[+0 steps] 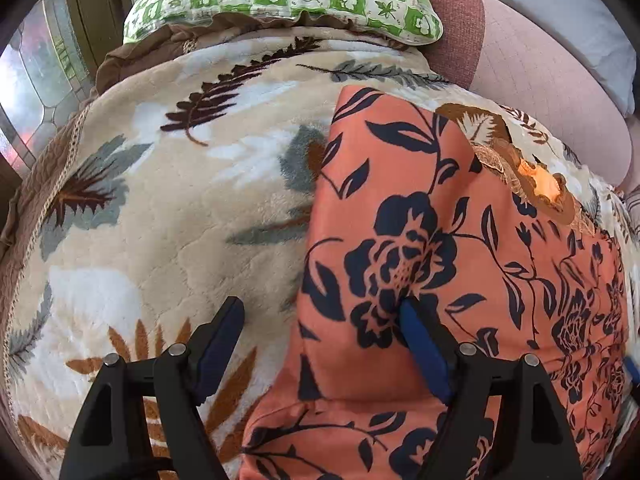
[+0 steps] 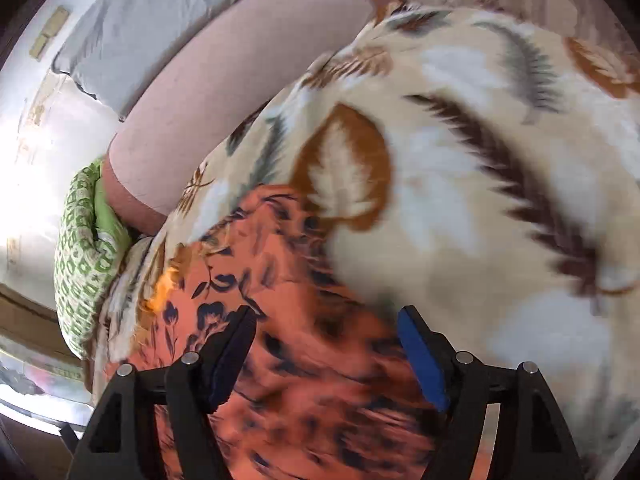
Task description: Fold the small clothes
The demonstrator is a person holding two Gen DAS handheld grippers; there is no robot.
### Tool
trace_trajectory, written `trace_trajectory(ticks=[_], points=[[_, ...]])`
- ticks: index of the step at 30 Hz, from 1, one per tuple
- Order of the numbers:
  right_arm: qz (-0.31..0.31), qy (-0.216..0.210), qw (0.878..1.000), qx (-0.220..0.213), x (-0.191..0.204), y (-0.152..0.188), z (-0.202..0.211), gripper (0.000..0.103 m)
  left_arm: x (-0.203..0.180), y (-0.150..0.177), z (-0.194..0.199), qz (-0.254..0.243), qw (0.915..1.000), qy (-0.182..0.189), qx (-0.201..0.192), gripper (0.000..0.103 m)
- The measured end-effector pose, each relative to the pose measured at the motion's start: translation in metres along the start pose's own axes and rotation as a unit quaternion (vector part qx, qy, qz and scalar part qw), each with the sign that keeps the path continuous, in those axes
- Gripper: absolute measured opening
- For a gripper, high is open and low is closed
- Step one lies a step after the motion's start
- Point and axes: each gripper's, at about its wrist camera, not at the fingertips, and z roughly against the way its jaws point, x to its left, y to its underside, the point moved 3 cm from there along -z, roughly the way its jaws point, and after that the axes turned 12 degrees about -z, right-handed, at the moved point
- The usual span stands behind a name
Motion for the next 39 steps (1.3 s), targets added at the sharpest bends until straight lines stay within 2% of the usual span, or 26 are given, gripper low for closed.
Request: trace_trajectory(ticks=[3,6,7,8,10,11,13,14,17,19,20,23,27,31,33,36,39], points=[[-0.007,-0.019,1.0,0.01,-0.007,-0.002,0.001,0.076,0.002,0.002,0.011,-0.001,0.9998,-0.017,-0.001,0.08],[0.045,-0.04,0.998,-0.011,0.018,-0.006,0.001,0.076,0.006,-0.001,0.014,-0.004,0.9995,-0.03,-0.009,0.078],[0.063,-0.049,0.997,-0.012,0.026,-0.005,-0.003,0.07,0.006,0.0,0.014,-0.006,0.9995,-0.031,-0.007,0.078],[0.081,-0.042,0.996,-0.007,0.033,-0.008,-0.013,0.065,0.006,0.0,0.01,-0.01,0.9992,-0.038,-0.003,0.078],[0.107,0.016,0.994,0.028,0.034,-0.008,-0.05,0.046,0.006,-0.001,-0.002,-0.004,0.9994,-0.032,0.008,0.079],[0.107,0.03,0.993,0.037,0.029,-0.008,-0.061,0.041,0.009,-0.001,0.0,0.013,0.9996,-0.023,0.01,0.079],[0.123,0.035,0.991,0.031,0.035,-0.009,-0.045,0.04,0.015,-0.001,0.007,0.026,0.9994,-0.012,0.017,0.078],[0.132,0.037,0.99,0.033,0.037,-0.007,-0.032,0.04,0.018,0.001,0.016,0.023,0.9996,-0.013,0.012,0.078],[0.157,-0.03,0.986,0.054,0.037,0.0,0.018,0.044,0.029,0.015,0.055,0.001,0.9998,-0.005,-0.017,0.078],[0.176,-0.044,0.981,0.064,0.021,0.008,0.056,0.061,0.041,0.035,0.086,-0.008,0.9994,0.01,-0.032,0.078],[0.179,-0.052,0.98,0.066,0.01,0.011,0.074,0.064,0.046,0.044,0.097,-0.009,0.9992,0.014,-0.037,0.078],[0.184,-0.057,0.978,0.083,-0.024,0.028,0.112,0.066,0.065,0.085,0.133,-0.012,0.9985,0.029,-0.044,0.079],[0.184,-0.04,0.977,0.098,-0.076,0.05,0.151,0.068,0.079,0.136,0.161,-0.012,0.9991,0.024,-0.034,0.08],[0.148,-0.038,0.979,0.138,-0.122,0.065,0.161,0.068,0.074,0.175,0.176,-0.027,0.9991,0.018,-0.029,0.08],[0.138,-0.03,0.978,0.157,-0.139,0.075,0.16,0.068,0.069,0.19,0.178,-0.027,0.999,0.033,-0.015,0.08],[0.13,-0.041,0.972,0.19,-0.156,0.089,0.16,0.068,0.064,0.208,0.177,-0.014,0.998,0.061,0.003,0.08],[0.136,-0.037,0.969,0.201,-0.168,0.102,0.155,0.068,0.057,0.225,0.176,-0.023,0.9969,0.074,0.01,0.08]])
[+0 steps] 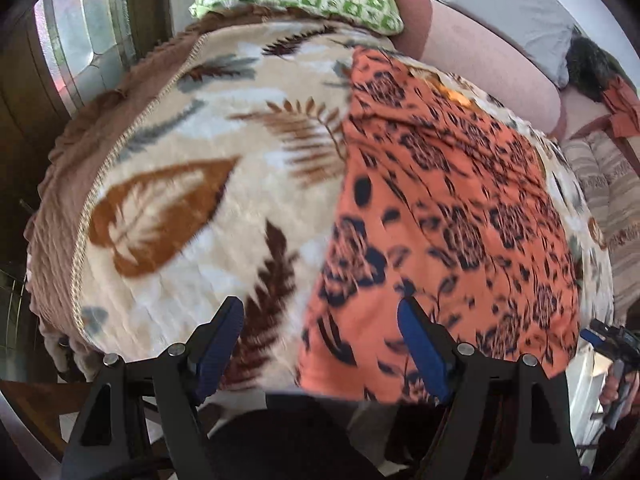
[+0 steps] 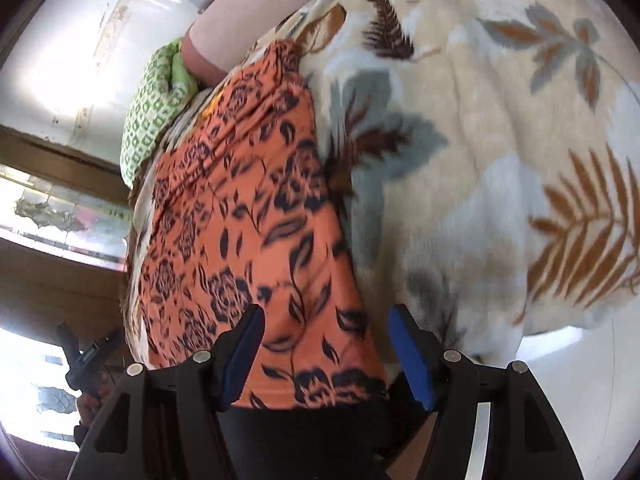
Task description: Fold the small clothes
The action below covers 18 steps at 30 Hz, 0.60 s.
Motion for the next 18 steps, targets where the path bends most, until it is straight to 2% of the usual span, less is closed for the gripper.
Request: trace_trajectory(ticks=[3,5,6,7,8,9,10,12,13,14,15,17,18], points=[[-0.011,-0.005,1.0,0.019,-0.006,0.01,-0.016,0.068,0.0,0.012,-0.003,-0.001,0.9999,0.009,0.008,0.078],[-0.014,-0.011,0.999,0.038,-0.004,0.016,-0.026,0.068,0.005,0.016,-0.005,0.015,0.9997,0.018,0.012,0.054],[-0.008,-0.007,0.999,0.042,-0.001,0.019,-0.031,0.067,0.008,0.017,-0.005,0.02,0.9994,0.025,0.012,0.048],[-0.001,0.0,0.999,0.045,0.003,0.022,-0.034,0.061,0.01,0.019,-0.005,0.024,0.9992,0.03,0.011,0.041],[0.01,0.008,0.999,0.048,0.006,0.024,-0.036,0.053,0.011,0.021,-0.005,0.026,0.9992,0.028,0.01,0.039],[0.021,0.015,0.998,0.051,0.011,0.027,-0.036,0.026,0.012,0.022,-0.006,0.026,0.9993,0.026,0.011,0.039],[0.028,0.018,0.998,0.047,0.015,0.029,-0.034,0.02,0.012,0.023,-0.007,0.025,0.9992,0.028,0.011,0.039],[0.045,0.013,0.998,0.034,0.024,0.031,-0.024,0.016,0.01,0.025,-0.009,0.025,0.9989,0.038,0.009,0.04],[0.051,0.009,0.998,0.029,0.029,0.031,-0.022,0.016,0.009,0.025,-0.011,0.025,0.9989,0.039,0.01,0.051],[0.058,0.006,0.998,0.023,0.032,0.03,-0.017,0.016,0.009,0.025,-0.015,0.027,0.9988,0.039,0.012,0.067],[0.061,0.007,0.998,0.018,0.032,0.029,-0.015,0.016,0.01,0.025,-0.017,0.032,0.9987,0.038,0.012,0.071],[0.056,0.013,0.998,0.023,0.032,0.028,-0.018,0.016,0.008,0.023,-0.025,0.037,0.9979,0.051,0.016,0.071],[0.047,0.017,0.998,0.027,0.029,0.028,-0.019,0.019,0.004,0.023,-0.029,0.034,0.9975,0.059,0.022,0.071]])
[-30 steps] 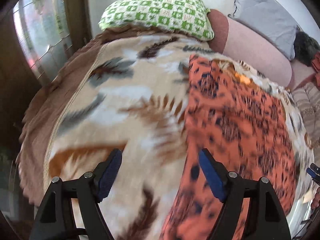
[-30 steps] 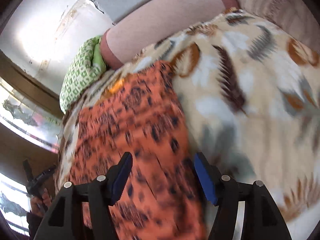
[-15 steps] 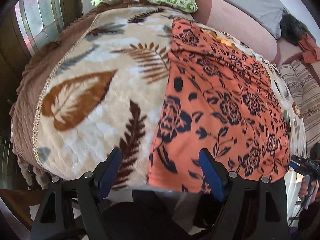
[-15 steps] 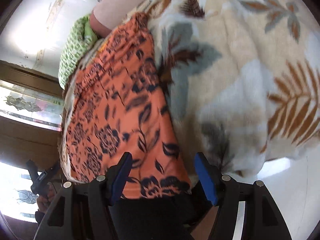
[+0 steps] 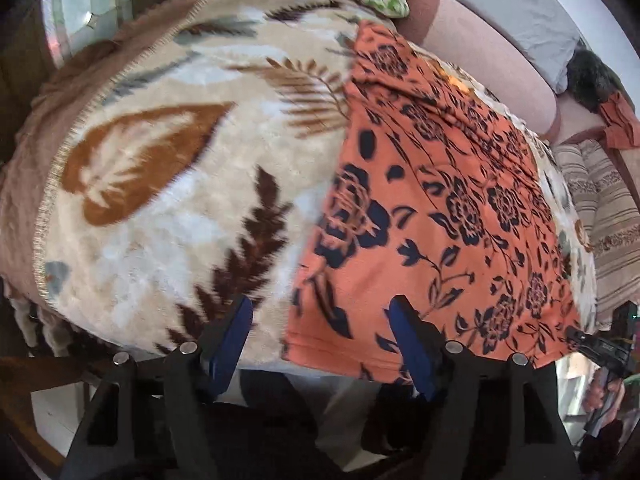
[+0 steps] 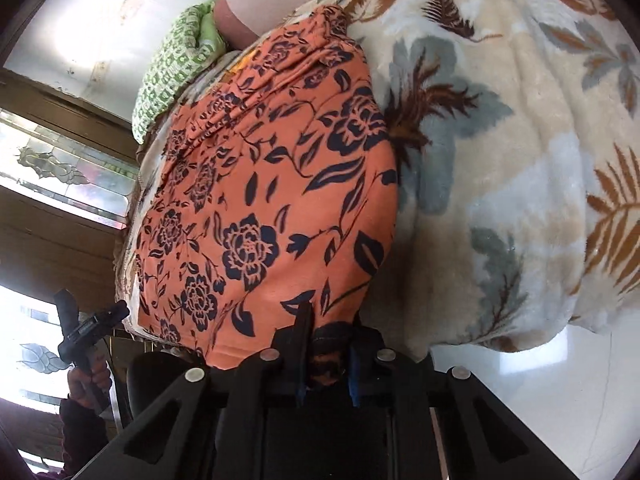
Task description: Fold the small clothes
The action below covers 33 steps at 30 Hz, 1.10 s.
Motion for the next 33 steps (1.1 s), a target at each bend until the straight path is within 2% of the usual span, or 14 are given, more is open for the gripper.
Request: trace_trajectory(ticks=[3,5,7,9,11,13,18,20,24,25,26,28,30,33], points=[[-0.021,-0.001,1.0,0.009,-0.004,0.001,-0.005,0.024,-0.01,0.003,-0.017,-0.02,0.9994,0.005,0.028,0.068],[-0.03,-0.01,0.999,0.013,-0.007,0.0,-0.008,0.03,-0.013,0.005,-0.028,-0.03,0.9983,-0.002,0.05,0.039],[-0.042,-0.022,0.999,0.02,-0.009,-0.001,-0.013,0.054,-0.011,0.005,-0.031,-0.034,0.9982,-0.018,0.046,0.028],[-0.053,-0.037,0.998,0.021,-0.011,-0.001,-0.017,0.063,-0.007,0.005,-0.029,-0.024,0.9988,-0.01,0.041,0.017],[-0.041,-0.045,0.998,0.02,-0.008,0.0,-0.019,0.055,-0.003,0.004,-0.026,-0.012,0.9993,0.012,0.032,0.011],[-0.021,-0.03,0.999,0.012,-0.004,0.001,-0.018,0.015,-0.004,0.005,-0.024,-0.017,0.9994,0.01,0.029,0.01],[-0.001,-0.041,0.999,-0.004,0.007,0.001,-0.002,0.013,-0.005,0.005,-0.017,-0.027,0.9989,-0.027,0.025,0.021],[0.004,-0.051,0.999,-0.007,0.011,0.0,0.005,0.013,-0.003,0.002,-0.015,-0.026,0.9983,-0.047,0.021,0.059],[-0.009,-0.056,0.998,-0.01,0.009,-0.004,0.008,0.013,0.002,-0.001,-0.022,-0.011,0.999,-0.038,0.022,0.065],[-0.013,-0.054,0.998,-0.009,0.008,-0.005,0.006,0.013,0.0,0.001,-0.026,-0.014,0.9992,-0.026,0.027,0.06],[-0.02,-0.054,0.998,-0.007,0.006,-0.004,0.005,0.013,-0.002,0.002,-0.031,-0.019,0.9991,-0.02,0.034,0.04],[-0.025,-0.052,0.998,-0.004,0.004,-0.004,0.003,0.013,-0.006,0.004,-0.036,-0.037,0.9978,-0.038,0.039,0.03],[-0.033,-0.06,0.998,-0.005,0.002,-0.004,0.005,0.013,-0.009,0.002,-0.034,-0.041,0.9983,-0.025,0.032,0.009],[-0.041,-0.085,0.995,-0.011,0.004,-0.008,0.013,0.013,-0.008,0.0,-0.027,-0.033,0.9992,-0.007,0.021,0.008]])
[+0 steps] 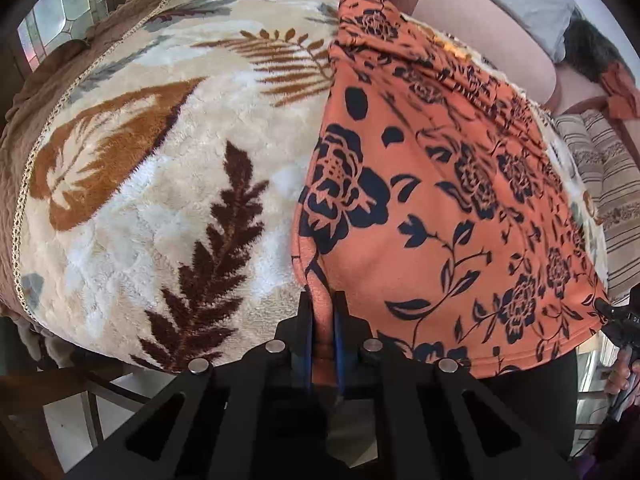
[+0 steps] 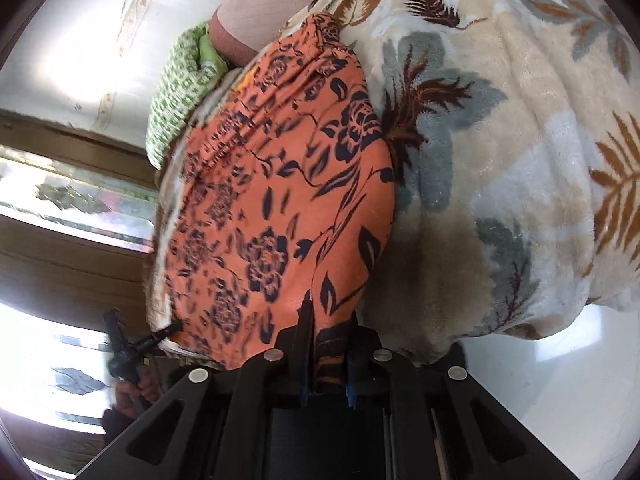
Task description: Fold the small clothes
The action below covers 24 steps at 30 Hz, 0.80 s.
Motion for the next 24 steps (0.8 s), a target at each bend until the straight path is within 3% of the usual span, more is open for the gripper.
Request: trace_trajectory(ticks=[5,10,12,17,18,20,21,22,24], points=[[0.001,-0.034,0.999,-0.025,0.015,-0.013,0.027,0.01,0.0,-0.009,0.033,0.006,0.9971,0.056,-0.051,0.007],[0.006,-0.076,0.996,-0.055,0.037,-0.036,0.058,0.008,0.002,-0.036,0.067,-0.001,0.992,0.082,-0.096,0.007],[0.015,-0.059,0.996,-0.059,0.041,-0.043,0.063,0.008,-0.004,-0.044,0.071,-0.014,0.9912,0.085,-0.101,0.007],[-0.012,0.004,1.0,-0.027,0.02,-0.042,0.048,0.012,-0.009,-0.032,0.049,-0.026,0.995,0.076,-0.059,0.007],[-0.021,0.007,0.999,-0.027,0.011,-0.039,0.045,0.015,-0.008,-0.027,0.042,-0.024,0.9958,0.073,-0.051,0.007],[-0.041,0.011,0.999,-0.022,-0.007,-0.034,0.039,0.039,-0.005,-0.016,0.031,-0.016,0.9973,0.063,-0.034,0.007],[-0.061,0.006,0.998,-0.017,-0.017,-0.031,0.034,0.074,-0.003,-0.011,0.025,-0.012,0.9982,0.054,-0.024,0.008],[-0.078,-0.005,0.997,-0.016,-0.026,-0.028,0.03,0.082,-0.002,-0.007,0.021,-0.01,0.9989,0.043,-0.016,0.009],[-0.093,-0.012,0.996,-0.009,-0.039,-0.026,0.02,0.082,0.003,0.0,0.015,-0.005,0.9997,0.024,-0.002,0.023]])
